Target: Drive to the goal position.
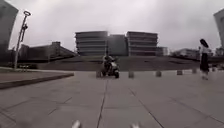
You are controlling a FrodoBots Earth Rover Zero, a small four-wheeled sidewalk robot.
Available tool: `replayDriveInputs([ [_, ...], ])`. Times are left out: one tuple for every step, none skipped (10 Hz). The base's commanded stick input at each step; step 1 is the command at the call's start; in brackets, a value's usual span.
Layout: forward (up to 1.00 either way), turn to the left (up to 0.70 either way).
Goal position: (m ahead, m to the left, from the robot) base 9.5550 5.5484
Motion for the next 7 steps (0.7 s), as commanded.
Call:
replayDriveInputs([
  [0.7, 0.01],
  [0.7, 0.0],
  [0.7, -0.01],
  [0.7, -0.01],
  [0.7, -0.01],
  [0.7, -0.01],
  [0.7, -0.04],
])
